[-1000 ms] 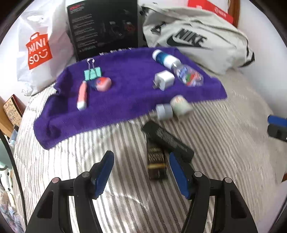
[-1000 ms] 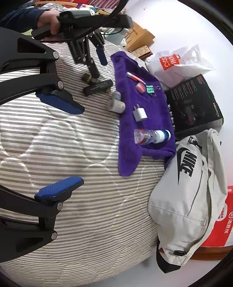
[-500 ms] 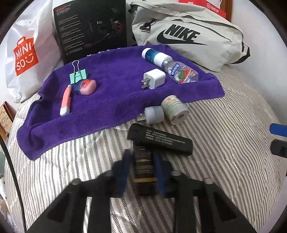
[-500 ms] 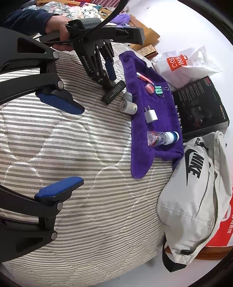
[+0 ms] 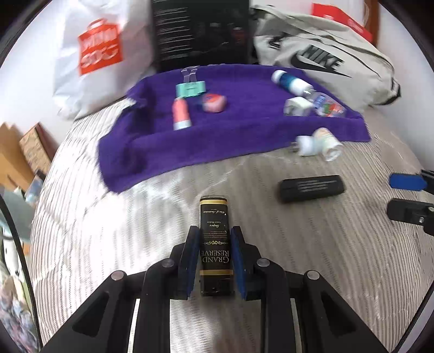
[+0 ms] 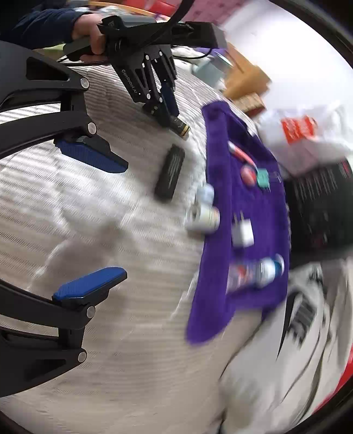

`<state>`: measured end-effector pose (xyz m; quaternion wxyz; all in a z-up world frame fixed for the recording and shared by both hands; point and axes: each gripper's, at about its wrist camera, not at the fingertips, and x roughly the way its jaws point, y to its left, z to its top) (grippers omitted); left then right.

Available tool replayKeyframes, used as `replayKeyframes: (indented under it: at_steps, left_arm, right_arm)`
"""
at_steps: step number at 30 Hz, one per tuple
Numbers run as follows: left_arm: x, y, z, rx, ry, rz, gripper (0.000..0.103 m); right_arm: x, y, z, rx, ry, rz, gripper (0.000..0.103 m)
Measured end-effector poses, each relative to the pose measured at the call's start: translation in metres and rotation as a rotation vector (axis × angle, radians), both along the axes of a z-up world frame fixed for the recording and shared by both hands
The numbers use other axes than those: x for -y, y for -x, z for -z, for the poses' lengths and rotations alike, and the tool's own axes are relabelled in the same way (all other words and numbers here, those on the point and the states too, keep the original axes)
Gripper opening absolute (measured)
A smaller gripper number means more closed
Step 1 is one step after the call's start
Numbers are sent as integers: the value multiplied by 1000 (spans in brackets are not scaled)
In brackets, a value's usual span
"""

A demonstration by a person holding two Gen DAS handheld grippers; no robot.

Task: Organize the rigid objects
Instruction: 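Grasp the black-and-gold Grand Reserve box with the left tool and lift it, then hold the Grand Reserve box in the left tool while the right tool grasps the black case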

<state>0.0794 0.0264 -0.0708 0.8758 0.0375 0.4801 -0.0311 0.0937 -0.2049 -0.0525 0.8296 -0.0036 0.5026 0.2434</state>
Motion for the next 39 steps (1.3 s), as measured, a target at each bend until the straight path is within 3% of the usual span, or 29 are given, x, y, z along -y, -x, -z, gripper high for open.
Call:
replayKeyframes:
  at_steps: [6,13,18,26,29,39]
  left_arm:
    - [-22,4,1,4,55,-32,23]
    - [-23,5,2,11,71,-20,23]
    - [-29,6,1,13,108,-22,23]
    - [-31,7,2,20,129,-21,23]
    - [-31,7,2,23,131,-26,23]
    - [-33,7,2,24,137,-34,23]
  right_arm:
    - [-47,-24,11,46,64,-113,71]
    - [-77,-33,28,83,161,-192,71]
    - [-91,-29,29,136,175,-239,70]
    - [-82,-24,24,93,152,-242,31]
    - [-81,-16,22,67,142,-278,30]
    - [-100,-26,24,108,191,-303,31]
